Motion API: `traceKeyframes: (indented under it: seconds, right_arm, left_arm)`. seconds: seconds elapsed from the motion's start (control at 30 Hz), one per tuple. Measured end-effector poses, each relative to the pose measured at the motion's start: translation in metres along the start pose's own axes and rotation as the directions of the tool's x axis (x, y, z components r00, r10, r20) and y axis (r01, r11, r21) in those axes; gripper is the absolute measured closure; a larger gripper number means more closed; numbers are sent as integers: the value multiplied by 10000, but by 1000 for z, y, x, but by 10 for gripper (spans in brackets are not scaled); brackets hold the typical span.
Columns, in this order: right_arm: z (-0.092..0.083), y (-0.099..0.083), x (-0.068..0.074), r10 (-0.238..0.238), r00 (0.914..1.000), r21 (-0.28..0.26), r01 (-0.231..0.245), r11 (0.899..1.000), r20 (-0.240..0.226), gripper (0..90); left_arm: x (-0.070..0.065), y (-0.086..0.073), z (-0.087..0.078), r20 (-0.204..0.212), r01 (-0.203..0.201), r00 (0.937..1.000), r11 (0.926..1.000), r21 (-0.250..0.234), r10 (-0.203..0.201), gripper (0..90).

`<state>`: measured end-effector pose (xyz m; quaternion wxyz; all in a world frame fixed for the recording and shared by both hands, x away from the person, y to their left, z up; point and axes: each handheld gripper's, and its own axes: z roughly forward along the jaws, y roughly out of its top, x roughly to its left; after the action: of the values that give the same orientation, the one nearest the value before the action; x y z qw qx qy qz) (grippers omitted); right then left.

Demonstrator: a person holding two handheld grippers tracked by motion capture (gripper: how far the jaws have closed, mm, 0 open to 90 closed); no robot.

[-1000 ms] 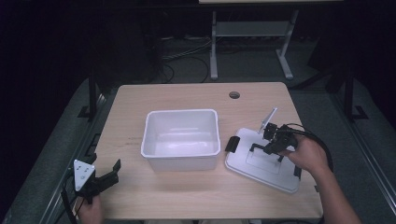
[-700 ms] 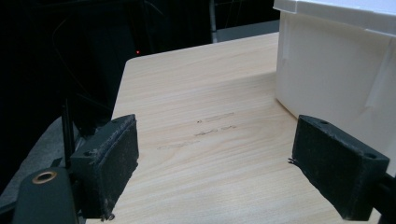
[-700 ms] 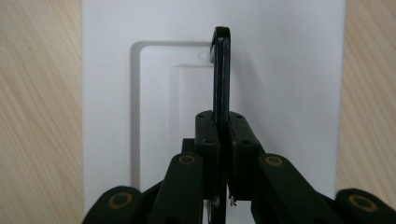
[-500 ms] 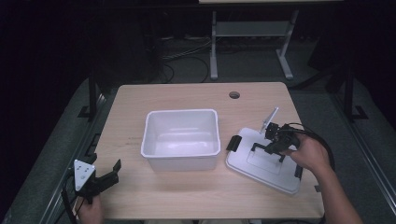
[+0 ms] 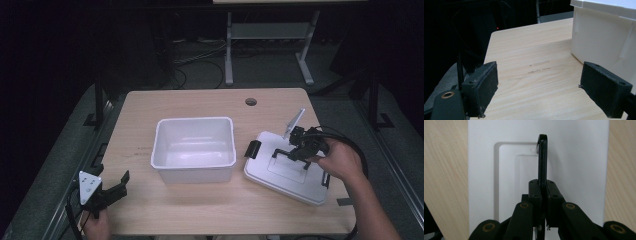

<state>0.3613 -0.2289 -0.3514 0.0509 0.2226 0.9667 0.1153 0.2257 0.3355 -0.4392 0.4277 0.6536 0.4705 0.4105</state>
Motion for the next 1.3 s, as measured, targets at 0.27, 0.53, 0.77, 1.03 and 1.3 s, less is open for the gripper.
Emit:
traceKeyframes:
  seconds: [0.27, 0.53, 0.77, 1.03, 1.3]
  right_arm:
    - [-25, 3, 1, -167, 9997, -142, 169, 9998, 156, 847]
    - [-54, 4, 1, -314, 9987, -313, 327, 9990, 414, 847]
    - [-78, 8, 3, -413, 9976, -384, 435, 9983, 564, 847]
    - [-105, 25, 7, -738, 9943, -499, 778, 9957, 769, 846]
    - [-119, 51, 16, -1283, 9879, -742, 1348, 9881, 867, 846]
  left_arm:
    - [0, 0, 0, -11, 10, 10000, 10000, -10, -10, 138]
    - [0, 0, 0, -25, -13, 10000, 10000, -2, 13, 138]
    - [1, 0, 0, -35, 7, 10000, 10000, -17, -7, 138]
    - [1, 0, 0, -32, 25, 10000, 10000, -19, -25, 138]
    - [1, 0, 0, -69, -17, 10000, 10000, 33, 17, 138]
